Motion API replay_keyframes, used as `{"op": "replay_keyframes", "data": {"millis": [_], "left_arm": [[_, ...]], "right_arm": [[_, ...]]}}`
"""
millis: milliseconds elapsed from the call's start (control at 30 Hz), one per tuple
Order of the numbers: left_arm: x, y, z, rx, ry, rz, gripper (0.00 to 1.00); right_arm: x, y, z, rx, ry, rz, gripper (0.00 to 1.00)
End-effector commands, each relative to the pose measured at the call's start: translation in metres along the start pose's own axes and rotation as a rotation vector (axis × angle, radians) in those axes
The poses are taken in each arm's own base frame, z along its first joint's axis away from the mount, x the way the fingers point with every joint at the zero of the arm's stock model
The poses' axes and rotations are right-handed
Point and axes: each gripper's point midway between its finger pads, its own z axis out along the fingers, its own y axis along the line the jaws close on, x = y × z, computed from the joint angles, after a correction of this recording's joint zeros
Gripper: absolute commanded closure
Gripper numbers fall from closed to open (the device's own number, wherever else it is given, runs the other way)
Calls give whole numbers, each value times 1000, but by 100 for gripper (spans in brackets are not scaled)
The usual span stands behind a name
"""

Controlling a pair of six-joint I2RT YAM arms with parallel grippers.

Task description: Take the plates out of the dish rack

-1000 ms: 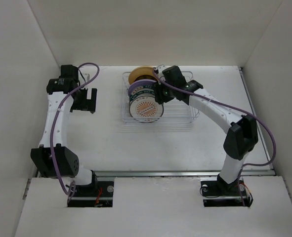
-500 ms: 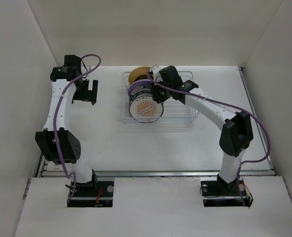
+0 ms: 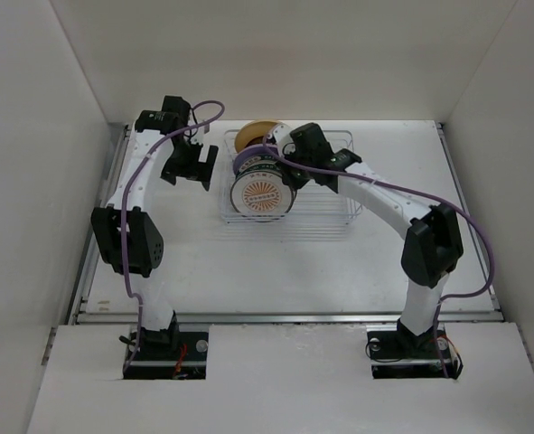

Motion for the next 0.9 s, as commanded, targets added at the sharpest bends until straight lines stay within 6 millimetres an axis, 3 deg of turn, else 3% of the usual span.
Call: {"op": "replay_keyframes", "data": {"millis": [0,100,367,533,700,867], "left_arm": [[-12,-4,-20,30,-78,-16,0],[-13,-13,-20,60,-80,-16,0],[-8,-11,-18,48,-68,-17,0],[-14,-12,-31,31,-109,-17,0],[-9,-11,-35,22,-106,-8,0],[-12,-9,-41,11,-126,-7,0]], "right_arm": [[-37,-7,-24,56,-132,11,100],[-49,-12,-42,84,-177,-10,100],[-77,-15,-89,112,-292,-23,100],[-78,-15,-106,125,-327,-12,100],[-84,-16,-119,143,-361,51,100],[-93,-9,-158,34,-426,222,100]]}}
